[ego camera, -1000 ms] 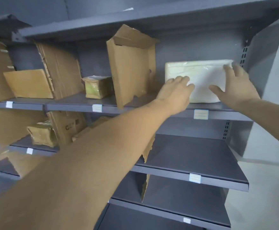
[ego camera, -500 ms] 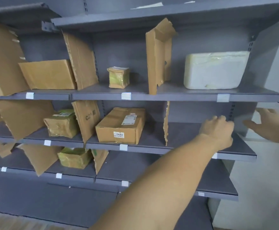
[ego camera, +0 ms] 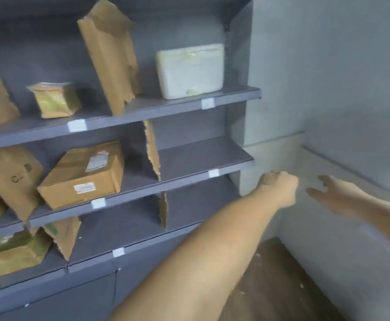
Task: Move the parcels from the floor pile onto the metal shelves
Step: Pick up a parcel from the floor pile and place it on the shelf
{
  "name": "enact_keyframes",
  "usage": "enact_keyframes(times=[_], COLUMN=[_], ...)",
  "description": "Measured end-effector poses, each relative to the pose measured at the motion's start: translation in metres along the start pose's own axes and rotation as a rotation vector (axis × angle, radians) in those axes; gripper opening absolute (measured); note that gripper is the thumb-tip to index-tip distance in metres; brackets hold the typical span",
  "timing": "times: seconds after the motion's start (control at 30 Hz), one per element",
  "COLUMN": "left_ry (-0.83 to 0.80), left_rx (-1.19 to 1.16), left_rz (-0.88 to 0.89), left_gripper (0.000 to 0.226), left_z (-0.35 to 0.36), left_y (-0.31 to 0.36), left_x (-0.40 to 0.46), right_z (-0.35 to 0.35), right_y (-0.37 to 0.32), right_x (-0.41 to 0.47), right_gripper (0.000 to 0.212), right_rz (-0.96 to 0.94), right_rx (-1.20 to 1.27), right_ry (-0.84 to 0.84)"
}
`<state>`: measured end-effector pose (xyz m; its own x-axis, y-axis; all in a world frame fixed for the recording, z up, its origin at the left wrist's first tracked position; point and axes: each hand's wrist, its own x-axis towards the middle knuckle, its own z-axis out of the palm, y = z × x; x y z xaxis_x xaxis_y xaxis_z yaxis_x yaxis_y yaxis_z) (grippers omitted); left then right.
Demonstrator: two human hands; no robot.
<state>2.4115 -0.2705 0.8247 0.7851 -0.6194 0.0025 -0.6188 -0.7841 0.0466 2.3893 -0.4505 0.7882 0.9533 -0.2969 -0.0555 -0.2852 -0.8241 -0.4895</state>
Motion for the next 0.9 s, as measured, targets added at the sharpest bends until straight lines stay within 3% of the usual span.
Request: enact_keyframes(times=[0.07, 0.27, 0.5, 0.67, 0.9], left_ry=[-0.103, -0.263, -0.465, -0.641, -0.816], left_rx=[-0.001, 0.006, 0.006, 0.01, 0.061], left_rz=[0.027, 0.229, 0.476, 0.532, 0.532], left_gripper=[0.036, 0.042, 0.044, 0.046, 0.039], left_z=[0.017, 0.11, 0.267, 0.398, 0.597], left_y=[0.041, 0.165, 0.302, 0.337, 0.32], left_x=[0.018, 0.066, 0.078, 0.069, 0.066], right_z=[-0.012, -0.001, 0.078, 0.17, 0.342], right_y=[0.018, 0.195, 0.387, 0.464, 0.543], right_x=[-0.034, -0.088, -0.153, -0.175, -0.189], right_gripper=[0.069, 0.051, 0.057, 0.06, 0.059], right_rz=[0.093, 0.301, 0.602, 0.666, 0.723], right_rx=[-0.094, -0.033, 0.043, 0.087, 0.161], right_ry=[-0.01, -0.112, -0.24, -0.31, -0.451])
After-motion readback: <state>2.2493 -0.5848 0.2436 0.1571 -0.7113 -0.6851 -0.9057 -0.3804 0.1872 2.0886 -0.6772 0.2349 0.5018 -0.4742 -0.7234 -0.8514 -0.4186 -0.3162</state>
